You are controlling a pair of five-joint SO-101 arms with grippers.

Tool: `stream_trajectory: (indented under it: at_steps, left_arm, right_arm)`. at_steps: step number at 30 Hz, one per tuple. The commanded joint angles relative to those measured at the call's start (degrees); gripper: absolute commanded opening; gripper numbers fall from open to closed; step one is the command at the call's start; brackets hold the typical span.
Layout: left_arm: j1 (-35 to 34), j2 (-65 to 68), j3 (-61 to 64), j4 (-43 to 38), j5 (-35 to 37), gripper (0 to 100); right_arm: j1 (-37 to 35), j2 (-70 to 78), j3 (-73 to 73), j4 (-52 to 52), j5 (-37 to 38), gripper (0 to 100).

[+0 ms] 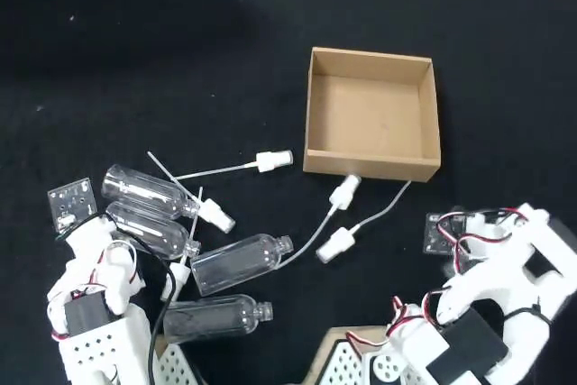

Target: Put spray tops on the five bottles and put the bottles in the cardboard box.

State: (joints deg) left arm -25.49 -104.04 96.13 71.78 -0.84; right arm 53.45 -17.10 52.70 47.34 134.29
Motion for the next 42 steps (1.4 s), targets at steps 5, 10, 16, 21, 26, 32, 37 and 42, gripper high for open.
stream_trajectory:
  at_steps: [5,10,16,21,26,32,37,42]
  left_arm:
    - [0.04,-0.62,1.27,1.32,0.0,3]
    - [0.04,-0.62,1.27,1.32,0.0,3]
    - [0.04,-0.62,1.27,1.32,0.0,3]
    - [0.04,-0.62,1.27,1.32,0.0,3]
    - [0.04,-0.62,1.27,1.32,0.0,3]
    - [-0.04,-0.62,1.27,1.32,0.0,3]
    - [-0.04,-0.62,1.27,1.32,0.0,3]
    - [-0.04,-0.62,1.27,1.32,0.0,3]
  right_arm:
    - [-1.93,-2.95,2.51,-1.49,0.44,31.8]
    - [-1.76,-2.95,5.67,-1.49,-2.9,16.7]
    - [-0.88,-2.95,2.95,-1.41,-32.26,4.2]
    - [5.27,-2.51,-3.47,-1.23,-62.59,3.9]
    - [7.12,-2.51,-5.49,9.32,-69.63,22.7]
    - [4.92,-2.51,-6.55,11.96,-69.71,35.8]
    - [4.4,-2.42,-3.21,8.0,-69.63,30.2]
    - [4.66,-2.42,-1.71,4.84,-69.63,25.0]
